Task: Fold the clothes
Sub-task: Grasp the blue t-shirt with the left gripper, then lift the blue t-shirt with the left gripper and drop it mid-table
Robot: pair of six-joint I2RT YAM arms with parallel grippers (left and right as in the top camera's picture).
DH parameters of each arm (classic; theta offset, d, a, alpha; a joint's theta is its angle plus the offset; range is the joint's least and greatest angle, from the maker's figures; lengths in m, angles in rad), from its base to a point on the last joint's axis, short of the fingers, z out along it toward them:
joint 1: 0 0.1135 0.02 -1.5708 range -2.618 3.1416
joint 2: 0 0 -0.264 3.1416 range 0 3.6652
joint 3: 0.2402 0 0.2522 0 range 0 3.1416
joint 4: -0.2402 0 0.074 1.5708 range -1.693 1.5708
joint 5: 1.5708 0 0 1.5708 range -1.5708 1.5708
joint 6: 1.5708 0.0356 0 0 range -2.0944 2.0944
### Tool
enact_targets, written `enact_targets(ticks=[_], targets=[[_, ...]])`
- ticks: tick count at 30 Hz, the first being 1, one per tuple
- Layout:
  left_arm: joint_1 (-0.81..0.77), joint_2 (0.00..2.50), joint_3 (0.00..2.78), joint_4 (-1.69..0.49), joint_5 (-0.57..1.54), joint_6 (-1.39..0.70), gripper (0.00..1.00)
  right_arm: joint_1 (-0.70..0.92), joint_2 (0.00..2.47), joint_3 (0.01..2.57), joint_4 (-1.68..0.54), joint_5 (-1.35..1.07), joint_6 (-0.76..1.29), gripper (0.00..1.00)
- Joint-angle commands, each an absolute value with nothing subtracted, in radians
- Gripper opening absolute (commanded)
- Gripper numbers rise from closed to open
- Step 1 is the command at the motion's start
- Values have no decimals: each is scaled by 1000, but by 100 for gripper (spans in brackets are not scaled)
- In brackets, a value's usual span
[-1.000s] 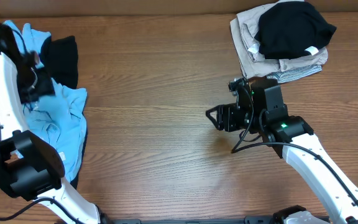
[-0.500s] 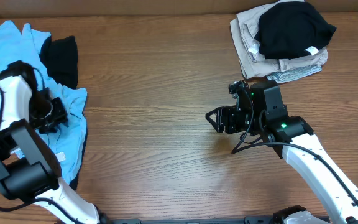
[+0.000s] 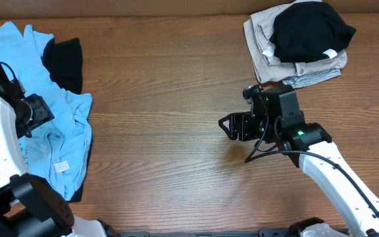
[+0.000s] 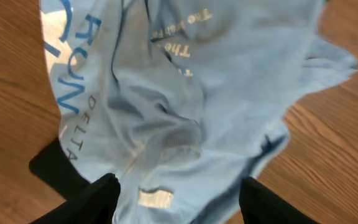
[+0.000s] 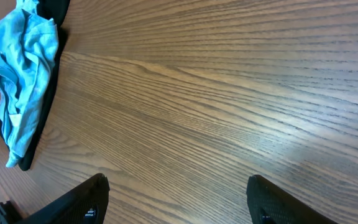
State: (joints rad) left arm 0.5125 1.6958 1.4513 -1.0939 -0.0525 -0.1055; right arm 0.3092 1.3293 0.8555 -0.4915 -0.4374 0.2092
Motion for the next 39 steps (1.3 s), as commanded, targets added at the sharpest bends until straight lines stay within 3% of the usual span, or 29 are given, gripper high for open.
enact_targets(ticks=[1,11,13,14,15,17,26,34,39], targets=[[512,1741,1355,-1030,-88,-102,66,312,1326,876,-495,-427,210,75],[503,1752,1224,-838,-78,-101,60,312,1326,876,-505,-426,209,75],[503,1752,1216,-828,-77,-101,44,312,1326,876,-505,-426,210,75],[503,1752,1214,-827,-76,-102,25,312,1326,876,-505,-426,210,75],[503,1752,1214,-827,-72,-101,15,312,1326,876,-505,-426,210,75],[503,1752,1214,-819,-49,-101,5,312,1326,876,-505,-426,210,75],[498,1748,1329,-948,165,-52,4,312,1324,879,-497,-420,210,70],[385,1697,1877,-1346,306,84,4,312,1242,940,-544,-420,210,68],[241,1672,2182,-1436,310,83,4,312,1173,1039,-646,-419,210,68]])
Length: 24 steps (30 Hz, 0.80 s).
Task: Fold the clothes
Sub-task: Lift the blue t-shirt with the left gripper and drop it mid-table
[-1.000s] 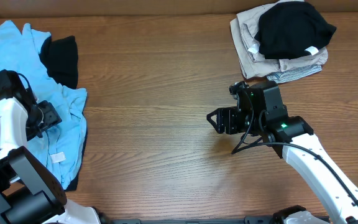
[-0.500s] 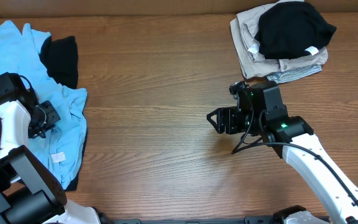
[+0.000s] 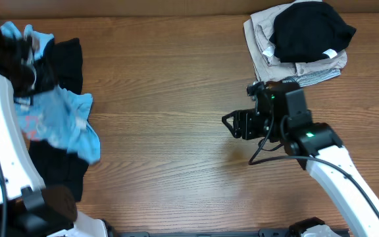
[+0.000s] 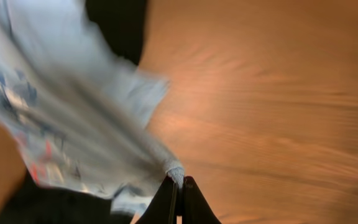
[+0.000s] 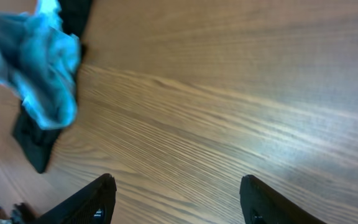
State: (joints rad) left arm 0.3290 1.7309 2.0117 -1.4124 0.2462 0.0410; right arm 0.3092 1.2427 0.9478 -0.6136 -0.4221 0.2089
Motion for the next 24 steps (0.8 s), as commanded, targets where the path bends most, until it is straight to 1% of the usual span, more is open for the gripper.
enact_targets(ticks=[1,8,13,17,21,22,24], targets=[[210,1669,2231,-1436,311,82,4,312,1158,1060,-669,-419,210,68],[2,1664,2506,-1337,331,-15,4,312,1060,1152,-759,-419,210,68],[-100,1664,2581,-1190,410,-61,4,312,984,1192,-790,-418,210,68],[-145,1664,2595,-1046,541,-120,4,312,923,1216,-832,-372,210,69],[-152,1664,2595,-926,661,-193,4,312,875,1231,-889,-305,210,70],[-152,1664,2595,-902,683,-212,4,312,865,1232,-902,-289,210,72],[-152,1664,2595,-841,729,-253,4,312,852,1232,-922,-277,210,72]])
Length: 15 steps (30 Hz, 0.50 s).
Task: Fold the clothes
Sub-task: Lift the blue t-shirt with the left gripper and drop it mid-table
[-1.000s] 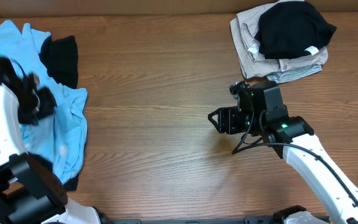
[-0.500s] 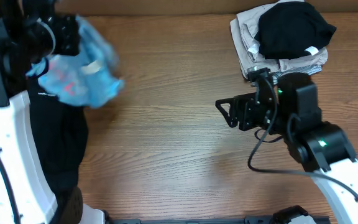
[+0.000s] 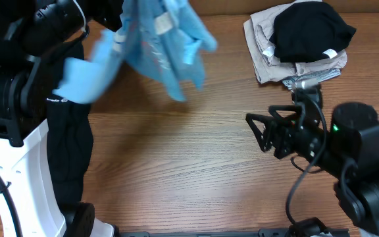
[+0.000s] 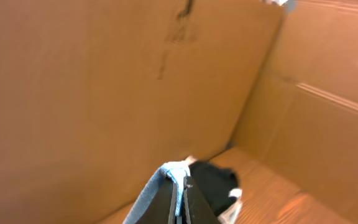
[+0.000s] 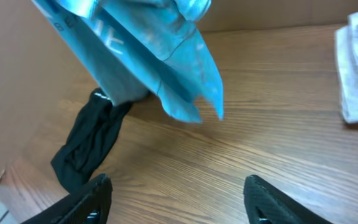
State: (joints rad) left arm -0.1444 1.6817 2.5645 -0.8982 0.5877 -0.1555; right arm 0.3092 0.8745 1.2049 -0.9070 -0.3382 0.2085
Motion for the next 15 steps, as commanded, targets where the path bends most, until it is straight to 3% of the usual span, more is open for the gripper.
enact_targets(ticks=[1,6,10,15], targets=[[-152,1664,2595,-806,749,-273,4,312,850,1232,-927,-277,210,73],[-151,1660,2595,-697,819,-332,4,312,848,1232,-947,-281,210,73],[-150,1660,2595,-908,803,-203,4,312,849,1232,-959,-281,209,73],[-150,1678,2594,-1293,495,2,4,312,862,1232,-976,-251,209,73]])
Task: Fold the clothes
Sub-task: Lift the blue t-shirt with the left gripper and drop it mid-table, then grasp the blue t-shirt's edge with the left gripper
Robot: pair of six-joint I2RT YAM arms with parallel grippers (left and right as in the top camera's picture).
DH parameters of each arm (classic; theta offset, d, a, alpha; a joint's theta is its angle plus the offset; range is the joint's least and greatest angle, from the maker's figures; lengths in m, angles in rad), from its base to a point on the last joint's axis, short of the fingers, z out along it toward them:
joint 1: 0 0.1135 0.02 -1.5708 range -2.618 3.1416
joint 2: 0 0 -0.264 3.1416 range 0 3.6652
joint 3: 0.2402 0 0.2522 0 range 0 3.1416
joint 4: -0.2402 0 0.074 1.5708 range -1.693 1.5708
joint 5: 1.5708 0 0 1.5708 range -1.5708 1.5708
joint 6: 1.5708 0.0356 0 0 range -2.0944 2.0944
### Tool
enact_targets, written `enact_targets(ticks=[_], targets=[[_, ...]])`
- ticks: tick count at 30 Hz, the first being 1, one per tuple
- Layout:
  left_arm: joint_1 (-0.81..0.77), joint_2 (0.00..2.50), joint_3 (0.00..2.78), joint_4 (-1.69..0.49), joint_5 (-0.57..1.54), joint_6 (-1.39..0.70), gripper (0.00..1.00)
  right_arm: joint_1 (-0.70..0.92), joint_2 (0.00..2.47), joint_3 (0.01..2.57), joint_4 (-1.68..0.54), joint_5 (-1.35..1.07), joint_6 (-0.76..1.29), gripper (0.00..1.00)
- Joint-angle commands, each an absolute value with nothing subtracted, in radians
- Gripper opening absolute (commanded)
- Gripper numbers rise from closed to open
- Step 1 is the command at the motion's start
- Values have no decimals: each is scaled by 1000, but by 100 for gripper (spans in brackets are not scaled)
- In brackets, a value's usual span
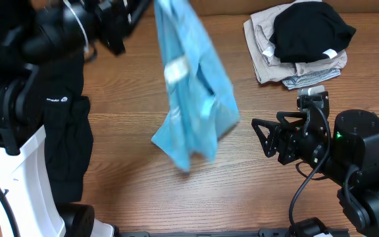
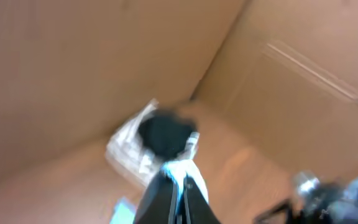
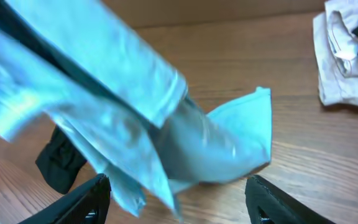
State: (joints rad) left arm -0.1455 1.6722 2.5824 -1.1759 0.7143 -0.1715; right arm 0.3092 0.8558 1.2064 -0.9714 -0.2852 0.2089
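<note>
A light blue T-shirt (image 1: 193,99) hangs in the air over the middle of the table, blurred, its lower end near the wood. My left gripper (image 2: 178,179) is shut on its upper edge, high near the back edge (image 1: 147,8). The shirt (image 3: 142,118) fills the left of the right wrist view. My right gripper (image 1: 263,137) stands open just right of the shirt's lower end, nothing between its fingers (image 3: 86,199). A black garment (image 1: 68,151) lies on the left side of the table.
A stack of folded clothes (image 1: 301,39), black on top of beige and grey, sits at the back right corner. Cardboard walls (image 2: 73,62) stand behind the table. My left arm's white body (image 1: 12,164) rises at the left edge.
The blue shirt, held up at the back left-centre, now hangs further right and lower, over the table's middle. My left gripper stays shut on it. My right gripper stays open, barely moved.
The blue shirt lay crumpled on the black garment at the left, my left gripper open above it. Then my left gripper was shut on the shirt and raising it. Then the shirt was high at the back, and now it dangles over the middle.
</note>
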Motion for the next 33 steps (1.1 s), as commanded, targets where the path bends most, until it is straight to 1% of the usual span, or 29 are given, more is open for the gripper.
enact_targets(ticks=[1,6,9,10,11,12,13,14,16,18,21,23,26,33], targets=[[-150,1685,2594,-1358,411,27,4,312,867,1232,-979,-241,209,73],[-150,1732,2594,-1571,25,68,9,312,915,1232,-983,-236,209,73],[-150,1776,2594,-1649,-141,68,16,312,959,1232,-983,-237,210,73],[-150,1791,2594,-1667,-171,68,20,312,977,1232,-983,-240,210,73],[-150,1808,2594,-1684,-198,68,26,312,994,1232,-983,-241,210,74],[-150,1827,2592,-1689,-220,68,35,312,1013,1232,-983,-242,210,74],[-150,1843,2586,-1689,-221,68,53,312,1032,1232,-983,-247,210,73],[-150,1857,2582,-1689,-221,68,68,312,1053,1232,-983,-248,210,74],[-150,1888,2581,-1687,-209,68,82,312,1087,1232,-983,-247,210,77],[-150,1913,2581,-1686,-146,98,86,312,1114,1232,-983,-247,210,77],[-163,1951,2581,-1687,67,242,92,312,1147,1232,-979,-244,210,78],[-184,1982,2576,-1689,137,295,97,312,1162,1232,-970,-243,210,79],[-224,2037,2557,-1689,144,346,100,312,1174,1232,-960,-243,210,79],[-310,2189,2450,-1689,143,435,100,283,1174,1232,-984,-172,215,82]])
